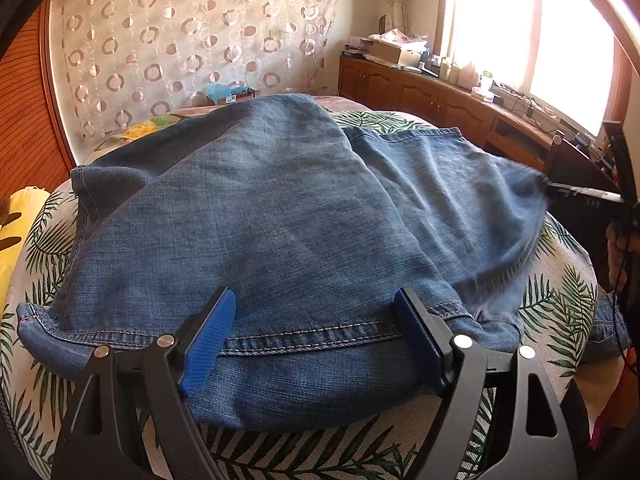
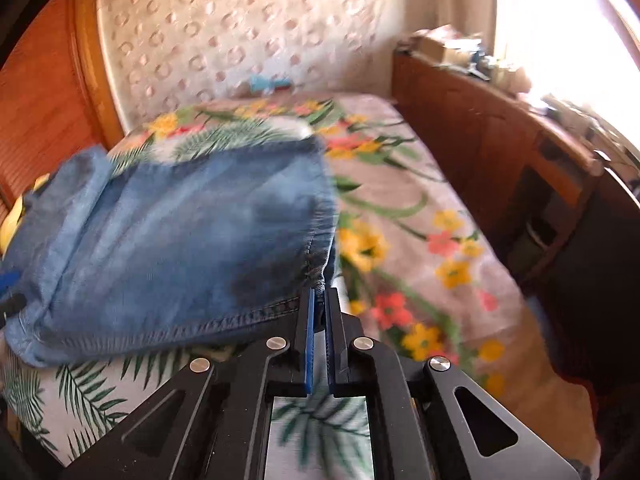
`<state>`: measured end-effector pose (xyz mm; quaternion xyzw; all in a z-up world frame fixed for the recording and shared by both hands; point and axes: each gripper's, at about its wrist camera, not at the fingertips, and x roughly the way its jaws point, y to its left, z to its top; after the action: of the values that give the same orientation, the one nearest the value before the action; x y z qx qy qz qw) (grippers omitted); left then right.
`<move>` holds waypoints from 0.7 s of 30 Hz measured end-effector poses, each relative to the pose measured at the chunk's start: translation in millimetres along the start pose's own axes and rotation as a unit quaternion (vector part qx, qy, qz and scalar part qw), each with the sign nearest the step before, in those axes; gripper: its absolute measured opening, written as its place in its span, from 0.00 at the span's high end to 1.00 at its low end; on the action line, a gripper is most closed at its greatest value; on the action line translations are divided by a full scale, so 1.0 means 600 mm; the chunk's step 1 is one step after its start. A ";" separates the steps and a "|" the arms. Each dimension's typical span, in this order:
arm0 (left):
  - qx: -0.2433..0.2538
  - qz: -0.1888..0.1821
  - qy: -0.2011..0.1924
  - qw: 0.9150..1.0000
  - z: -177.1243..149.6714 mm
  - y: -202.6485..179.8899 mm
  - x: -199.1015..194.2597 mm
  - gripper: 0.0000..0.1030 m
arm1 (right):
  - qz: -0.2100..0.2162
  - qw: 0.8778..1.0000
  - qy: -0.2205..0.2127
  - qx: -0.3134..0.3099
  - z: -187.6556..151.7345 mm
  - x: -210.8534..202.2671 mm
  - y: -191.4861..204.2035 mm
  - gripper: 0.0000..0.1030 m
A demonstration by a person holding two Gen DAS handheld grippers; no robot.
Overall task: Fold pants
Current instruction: 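Grasp the jeans' edge with the right gripper, lift and release it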
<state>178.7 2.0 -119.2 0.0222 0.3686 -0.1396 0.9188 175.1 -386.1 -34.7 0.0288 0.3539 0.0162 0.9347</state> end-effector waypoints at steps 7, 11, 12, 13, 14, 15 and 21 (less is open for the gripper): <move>-0.002 0.004 -0.006 1.000 0.000 0.003 -0.004 0.21 | 0.019 1.000 -0.017 -0.006 0.003 -0.031 -0.002 0.96; 0.001 0.011 -0.009 1.000 0.002 0.003 -0.015 0.21 | 0.038 0.999 -0.037 -0.011 0.018 -0.053 0.015 0.96; 0.000 0.012 -0.012 1.000 0.004 0.004 -0.021 0.21 | 0.045 0.998 -0.044 -0.018 0.026 -0.062 0.025 0.96; -0.001 0.014 -0.016 1.000 0.006 0.006 -0.029 0.21 | 0.051 0.997 -0.050 -0.025 0.029 -0.069 0.032 0.96; -0.003 0.014 -0.021 1.000 0.009 0.009 -0.038 0.21 | 0.057 0.996 -0.056 -0.032 0.033 -0.074 0.040 0.96; -0.006 0.015 -0.026 1.000 0.012 0.012 -0.048 0.21 | 0.063 0.995 -0.063 -0.043 0.041 -0.081 0.054 0.96; -0.011 0.035 -0.052 0.998 0.023 0.038 -0.104 0.21 | 0.108 0.984 -0.098 -0.105 0.078 -0.123 0.152 0.96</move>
<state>150.9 36.7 -68.1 0.0181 0.3206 -0.1044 0.9413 150.0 -300.6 55.3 -0.0298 0.2517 0.1512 0.9554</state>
